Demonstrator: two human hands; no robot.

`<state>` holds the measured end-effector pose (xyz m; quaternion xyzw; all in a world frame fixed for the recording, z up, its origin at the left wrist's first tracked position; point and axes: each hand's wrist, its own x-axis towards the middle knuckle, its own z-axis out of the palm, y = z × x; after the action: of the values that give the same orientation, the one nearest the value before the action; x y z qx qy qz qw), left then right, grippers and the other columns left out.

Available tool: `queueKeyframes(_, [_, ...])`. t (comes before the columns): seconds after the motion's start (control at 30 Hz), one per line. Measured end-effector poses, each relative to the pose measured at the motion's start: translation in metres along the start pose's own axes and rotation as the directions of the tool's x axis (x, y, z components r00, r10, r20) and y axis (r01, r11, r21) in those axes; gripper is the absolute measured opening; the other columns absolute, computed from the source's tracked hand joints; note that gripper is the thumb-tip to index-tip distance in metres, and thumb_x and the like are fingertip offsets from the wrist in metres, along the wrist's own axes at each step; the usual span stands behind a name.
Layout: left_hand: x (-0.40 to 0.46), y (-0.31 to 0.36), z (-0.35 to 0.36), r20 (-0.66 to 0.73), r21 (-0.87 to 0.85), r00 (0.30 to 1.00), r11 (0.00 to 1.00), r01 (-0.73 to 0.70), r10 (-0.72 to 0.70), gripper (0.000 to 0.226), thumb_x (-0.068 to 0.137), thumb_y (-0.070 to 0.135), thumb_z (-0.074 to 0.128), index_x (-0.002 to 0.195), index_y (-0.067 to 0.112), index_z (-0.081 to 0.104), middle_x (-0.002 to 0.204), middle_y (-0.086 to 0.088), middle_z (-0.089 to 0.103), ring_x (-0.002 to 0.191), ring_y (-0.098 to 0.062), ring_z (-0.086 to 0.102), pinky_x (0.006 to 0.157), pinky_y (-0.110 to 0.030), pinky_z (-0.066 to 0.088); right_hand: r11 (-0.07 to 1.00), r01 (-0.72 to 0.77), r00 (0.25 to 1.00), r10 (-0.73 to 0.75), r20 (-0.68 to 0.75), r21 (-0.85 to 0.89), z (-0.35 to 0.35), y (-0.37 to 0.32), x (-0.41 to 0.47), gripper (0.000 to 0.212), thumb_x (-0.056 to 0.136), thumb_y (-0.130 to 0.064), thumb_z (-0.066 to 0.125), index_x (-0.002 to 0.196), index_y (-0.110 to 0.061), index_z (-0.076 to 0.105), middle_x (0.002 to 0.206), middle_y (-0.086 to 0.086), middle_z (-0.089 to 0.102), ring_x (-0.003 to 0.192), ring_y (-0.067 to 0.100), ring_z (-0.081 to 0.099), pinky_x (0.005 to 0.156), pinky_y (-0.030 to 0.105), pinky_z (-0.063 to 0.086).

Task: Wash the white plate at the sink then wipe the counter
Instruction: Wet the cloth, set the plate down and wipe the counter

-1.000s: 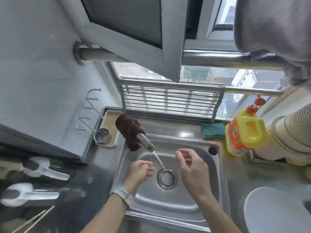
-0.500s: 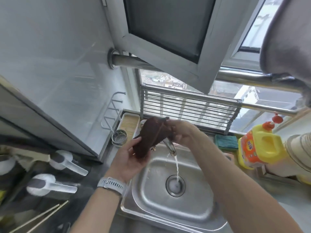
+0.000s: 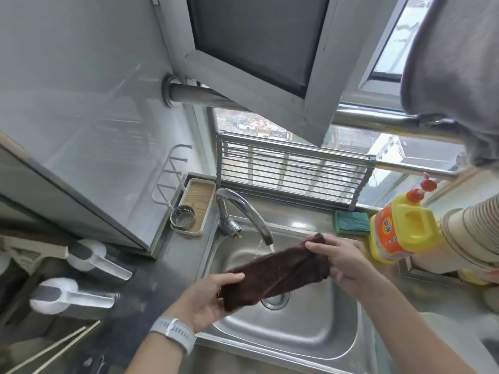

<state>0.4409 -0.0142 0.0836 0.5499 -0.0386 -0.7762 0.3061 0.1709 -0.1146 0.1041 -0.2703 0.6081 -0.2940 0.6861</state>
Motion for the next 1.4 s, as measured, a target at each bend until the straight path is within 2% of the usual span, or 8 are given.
queueKeyframes(0.17, [0.052,-0.029,0.049,-0.094,-0.131,0.993,0.989,0.062,-0.074,0.033,0.090,0.016,0.073,0.115,-0.005,0.070,0.094,-0.025,0.077,0.073,-0.032,0.077,0.057,-0.035,0.062,0.982,0.066,0.963,-0.109,-0.245,-0.175,0.023,0.045,0.032,0.024,0.080,-0.003,0.080,0.103,-0.006,0.072,0.094,0.014,0.075,0.084,0.031,0.073,0.068,0.038,0.061])
queueKeyframes(0.3, [0.081,-0.030,0.071,0.031,-0.350,0.999,0.937,0.019,-0.008,0.054,0.087,0.056,0.067,0.102,0.006,0.079,0.105,-0.020,0.076,0.091,-0.034,0.074,0.078,-0.043,0.060,0.848,0.304,0.946,-0.322,0.033,-0.434,0.054,0.069,-0.003,0.028,0.072,-0.018,0.082,0.098,-0.025,0.072,0.091,-0.007,0.078,0.091,0.008,0.073,0.087,0.030,0.059])
queueKeyframes(0.47, [0.087,-0.029,0.060,0.004,-0.148,0.998,0.987,-0.055,0.057,0.041,0.080,0.026,0.077,0.116,0.008,0.074,0.105,-0.016,0.076,0.087,-0.026,0.072,0.065,-0.033,0.058,0.880,0.323,0.935,-0.354,-0.026,-0.347,0.032,0.073,-0.011,0.019,0.079,-0.016,0.076,0.096,-0.025,0.074,0.091,-0.007,0.079,0.088,0.005,0.073,0.078,0.022,0.057])
queueKeyframes(0.63, [0.091,-0.030,0.052,0.093,0.193,0.981,0.963,-0.188,0.173,0.049,0.077,0.008,0.083,0.122,0.010,0.064,0.115,-0.018,0.075,0.100,-0.030,0.074,0.074,-0.035,0.059,0.966,-0.254,0.967,0.255,-0.004,0.046,0.031,0.064,0.027,0.042,0.084,-0.055,0.072,0.089,-0.014,0.080,0.092,0.008,0.078,0.087,0.022,0.073,0.079,0.036,0.056])
queueKeyframes(0.77, [0.103,-0.030,0.061,-0.034,0.672,0.929,0.696,-0.252,0.368,0.063,0.055,0.006,0.088,0.109,0.012,0.057,0.110,-0.011,0.068,0.093,-0.018,0.068,0.074,-0.033,0.059,0.873,-0.379,0.925,0.354,0.137,0.307,0.061,0.060,0.046,0.018,0.086,-0.020,0.072,0.086,-0.002,0.072,0.099,0.025,0.067,0.088,0.036,0.066,0.097,0.049,0.054])
queueKeyframes(0.93, [0.120,-0.018,0.066,-0.061,0.800,0.886,0.553,-0.233,0.461,0.082,0.057,0.015,0.080,0.124,0.019,0.033,0.112,-0.006,0.064,0.103,-0.023,0.067,0.092,-0.041,0.056,0.931,-0.176,0.984,0.179,0.020,0.321,0.070,0.070,0.057,0.008,0.082,-0.009,0.071,0.084,-0.002,0.073,0.082,0.019,0.070,0.070,0.027,0.066,0.067,0.033,0.055])
queueKeyframes(1.13, [0.114,0.000,0.055,0.147,0.987,0.743,-0.053,-0.149,0.652,0.034,0.074,0.019,0.060,0.108,0.020,0.067,0.100,-0.008,0.072,0.098,-0.032,0.069,0.079,-0.034,0.057,0.894,-0.282,0.946,0.197,0.257,0.349,0.050,0.067,0.062,0.020,0.084,-0.005,0.051,0.099,-0.006,0.064,0.084,0.013,0.067,0.069,0.023,0.064,0.061,0.030,0.052])
queueKeyframes(1.4, [0.109,0.025,0.029,0.751,0.660,0.363,-0.645,-0.385,0.552,0.054,0.071,0.011,0.084,0.117,0.018,0.055,0.108,-0.014,0.068,0.073,-0.026,0.068,0.054,-0.033,0.057,0.924,-0.370,0.467,0.279,0.839,-0.101,0.018,0.063,0.093,0.066,0.095,-0.021,0.054,0.154,-0.005,0.029,0.151,0.028,0.038,0.138,0.051,0.035,0.116,0.058,0.029])
